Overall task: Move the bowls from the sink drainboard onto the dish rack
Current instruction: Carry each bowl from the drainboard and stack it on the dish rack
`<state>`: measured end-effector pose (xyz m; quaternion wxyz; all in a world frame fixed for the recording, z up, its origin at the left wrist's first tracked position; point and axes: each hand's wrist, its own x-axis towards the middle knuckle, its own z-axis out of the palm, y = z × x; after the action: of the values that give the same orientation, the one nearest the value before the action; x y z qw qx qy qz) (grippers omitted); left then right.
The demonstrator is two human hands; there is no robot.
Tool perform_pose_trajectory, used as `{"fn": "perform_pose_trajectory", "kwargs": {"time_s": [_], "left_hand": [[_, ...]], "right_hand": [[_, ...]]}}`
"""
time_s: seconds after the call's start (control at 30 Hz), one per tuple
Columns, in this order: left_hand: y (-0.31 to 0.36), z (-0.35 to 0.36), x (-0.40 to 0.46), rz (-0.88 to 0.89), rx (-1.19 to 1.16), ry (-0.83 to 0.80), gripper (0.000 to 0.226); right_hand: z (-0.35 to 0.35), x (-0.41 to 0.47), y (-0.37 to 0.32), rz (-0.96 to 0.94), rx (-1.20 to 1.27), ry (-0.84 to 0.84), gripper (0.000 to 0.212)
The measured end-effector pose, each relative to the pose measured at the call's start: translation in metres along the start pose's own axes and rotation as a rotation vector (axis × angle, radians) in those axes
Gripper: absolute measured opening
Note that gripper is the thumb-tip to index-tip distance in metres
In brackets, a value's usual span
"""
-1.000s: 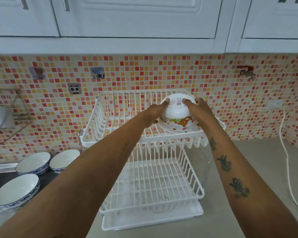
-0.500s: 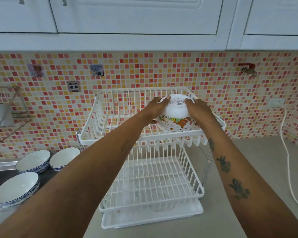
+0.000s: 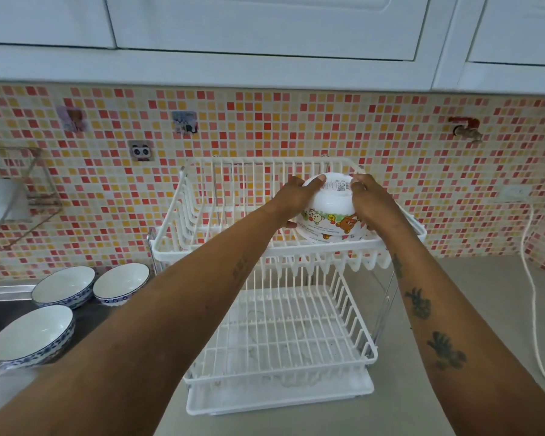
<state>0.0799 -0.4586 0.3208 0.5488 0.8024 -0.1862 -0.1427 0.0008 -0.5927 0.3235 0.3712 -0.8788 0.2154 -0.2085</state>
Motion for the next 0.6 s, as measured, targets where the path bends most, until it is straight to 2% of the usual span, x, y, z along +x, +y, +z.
{"fn": "perform_pose_trajectory", "kwargs": {"time_s": [0.2, 0.37, 0.5, 0.6], "left_hand": [[0.002, -0.005, -0.010, 0.006, -0.019, -0.063, 0.067], [-0.003, -0.008, -0.018, 0.016, 0.147, -0.060, 0.076], [-0.004, -0.028, -0.031, 0.130, 0.289, 0.003, 0.082], [0.007, -0.064, -0.056, 0.295, 0.257, 0.043, 0.061]], "right_hand": [[0.002, -0.003, -0.004, 0.012, -0.035, 0.021, 0.047], [0.004, -0.015, -0.011, -0.109, -0.188, 0.231, 0.053], [0.008, -0.026, -0.038, -0.212, 0.064, 0.345, 0.041], [0.022, -0.044, -0.082, -0.388, 0.203, 0.341, 0.025]]}}
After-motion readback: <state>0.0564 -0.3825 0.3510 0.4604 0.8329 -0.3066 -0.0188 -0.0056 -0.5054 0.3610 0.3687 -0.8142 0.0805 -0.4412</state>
